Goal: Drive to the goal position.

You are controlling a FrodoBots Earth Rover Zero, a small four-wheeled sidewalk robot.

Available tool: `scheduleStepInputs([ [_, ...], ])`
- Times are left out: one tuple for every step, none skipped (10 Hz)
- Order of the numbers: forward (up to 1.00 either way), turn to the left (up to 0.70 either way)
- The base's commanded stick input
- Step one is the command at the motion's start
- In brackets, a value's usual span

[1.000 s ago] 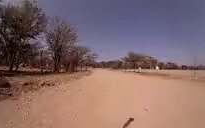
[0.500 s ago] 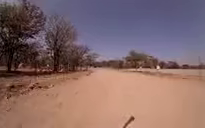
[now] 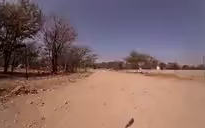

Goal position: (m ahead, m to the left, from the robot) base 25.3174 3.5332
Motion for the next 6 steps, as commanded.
scheduleStepInputs([
  [1.0, 0.0],
  [1.0, 0.0],
  [1.0, 0.0],
  [1.0, 0.0],
  [1.0, 0.0],
  [1.0, 0.0],
])
